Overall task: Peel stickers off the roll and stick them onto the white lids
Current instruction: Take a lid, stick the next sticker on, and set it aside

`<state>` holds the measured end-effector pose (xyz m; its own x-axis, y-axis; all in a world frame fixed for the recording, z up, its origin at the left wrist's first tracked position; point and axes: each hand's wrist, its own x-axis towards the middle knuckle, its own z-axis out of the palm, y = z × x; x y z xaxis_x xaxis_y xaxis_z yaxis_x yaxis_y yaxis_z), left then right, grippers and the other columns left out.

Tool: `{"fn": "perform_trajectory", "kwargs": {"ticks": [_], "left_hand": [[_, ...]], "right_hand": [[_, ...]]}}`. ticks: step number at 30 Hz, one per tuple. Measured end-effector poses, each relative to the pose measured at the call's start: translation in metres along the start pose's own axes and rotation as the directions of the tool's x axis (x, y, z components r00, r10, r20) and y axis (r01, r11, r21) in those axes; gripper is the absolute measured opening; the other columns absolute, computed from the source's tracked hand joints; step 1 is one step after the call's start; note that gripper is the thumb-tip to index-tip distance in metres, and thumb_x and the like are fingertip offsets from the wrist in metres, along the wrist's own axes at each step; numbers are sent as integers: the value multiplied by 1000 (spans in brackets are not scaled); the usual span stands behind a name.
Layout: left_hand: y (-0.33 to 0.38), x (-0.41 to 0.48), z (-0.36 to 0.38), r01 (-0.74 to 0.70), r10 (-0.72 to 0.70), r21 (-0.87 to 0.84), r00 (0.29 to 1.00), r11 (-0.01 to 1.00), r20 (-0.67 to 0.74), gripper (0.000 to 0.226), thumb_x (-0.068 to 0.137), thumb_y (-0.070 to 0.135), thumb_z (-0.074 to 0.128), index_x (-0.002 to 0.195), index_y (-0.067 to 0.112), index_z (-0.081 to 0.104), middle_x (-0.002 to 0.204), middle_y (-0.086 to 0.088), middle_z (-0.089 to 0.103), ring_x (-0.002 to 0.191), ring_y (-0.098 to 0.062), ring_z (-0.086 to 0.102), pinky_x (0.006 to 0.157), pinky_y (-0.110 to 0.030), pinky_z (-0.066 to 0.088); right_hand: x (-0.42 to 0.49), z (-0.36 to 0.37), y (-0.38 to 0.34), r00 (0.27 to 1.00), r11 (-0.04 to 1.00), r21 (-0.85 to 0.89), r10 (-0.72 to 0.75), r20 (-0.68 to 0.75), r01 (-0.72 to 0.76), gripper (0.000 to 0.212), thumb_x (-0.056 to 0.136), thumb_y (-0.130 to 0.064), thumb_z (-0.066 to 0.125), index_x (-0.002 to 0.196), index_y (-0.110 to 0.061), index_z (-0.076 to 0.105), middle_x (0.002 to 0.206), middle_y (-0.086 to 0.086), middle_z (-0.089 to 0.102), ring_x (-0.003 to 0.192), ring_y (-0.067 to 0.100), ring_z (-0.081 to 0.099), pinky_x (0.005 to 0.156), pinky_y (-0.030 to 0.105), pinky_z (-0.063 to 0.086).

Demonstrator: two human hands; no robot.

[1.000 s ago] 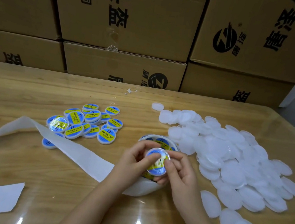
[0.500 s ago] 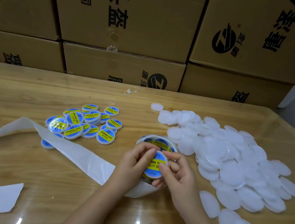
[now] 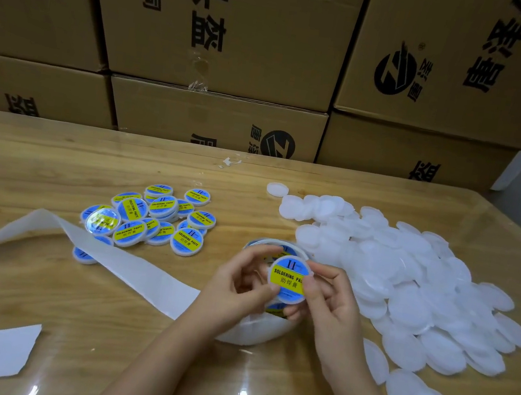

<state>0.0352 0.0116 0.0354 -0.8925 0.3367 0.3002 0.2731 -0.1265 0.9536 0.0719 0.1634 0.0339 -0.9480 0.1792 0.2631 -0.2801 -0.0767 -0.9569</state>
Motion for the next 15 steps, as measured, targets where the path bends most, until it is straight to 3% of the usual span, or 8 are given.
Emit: {"fn": "perform_trajectory", "kwargs": {"ticks": [3, 6, 9, 11, 15], "left_hand": [[-2, 0, 2, 18, -15, 113, 1000, 993, -25, 53, 70, 19, 74, 117, 36, 57, 70, 13, 56, 58, -8, 46, 57, -21, 41], [-4, 0, 2, -36, 51, 249, 997, 968, -53, 64, 66, 23, 83, 119, 42, 51, 94, 13, 57, 65, 5, 50, 60, -9, 39], [-5, 0, -1, -119, 159, 436, 986, 892, -57, 62, 68, 38, 81, 116, 54, 45, 107, 18, 57, 82, 8, 52, 67, -6, 39], [-5, 1, -6, -132, 186, 477, 980, 869, -69, 56, 65, 50, 75, 112, 58, 46, 101, 21, 59, 76, 3, 55, 63, -8, 40], [-7, 7, -32, -96, 274, 548, 928, 831, -254, 58, 66, 37, 83, 112, 42, 47, 95, 18, 56, 73, 2, 55, 60, -9, 40]], "right_hand": [[0, 2, 0, 998, 999, 36, 17, 63, -20, 33, 88, 8, 54, 112, -16, 53, 90, 5, 73, 66, 13, 67, 56, 21, 52], [-1, 1, 0, 995, 999, 31, 4, 95, -7, 42, 86, 10, 56, 117, -18, 54, 100, 0, 72, 87, 12, 69, 70, 18, 53], [-1, -2, -1, 992, 1000, 0, -7, 125, 7, 43, 89, 6, 56, 119, -24, 55, 98, 1, 72, 83, 12, 69, 67, 19, 53], [-2, -2, 0, 991, 996, -62, -50, 122, 58, 46, 90, 4, 55, 121, -31, 55, 99, -1, 71, 81, 14, 67, 65, 20, 53], [-3, -4, 10, 971, 927, -293, -237, 33, 236, 56, 90, 1, 55, 120, -46, 52, 97, -11, 60, 77, 13, 58, 72, 17, 49]]}}
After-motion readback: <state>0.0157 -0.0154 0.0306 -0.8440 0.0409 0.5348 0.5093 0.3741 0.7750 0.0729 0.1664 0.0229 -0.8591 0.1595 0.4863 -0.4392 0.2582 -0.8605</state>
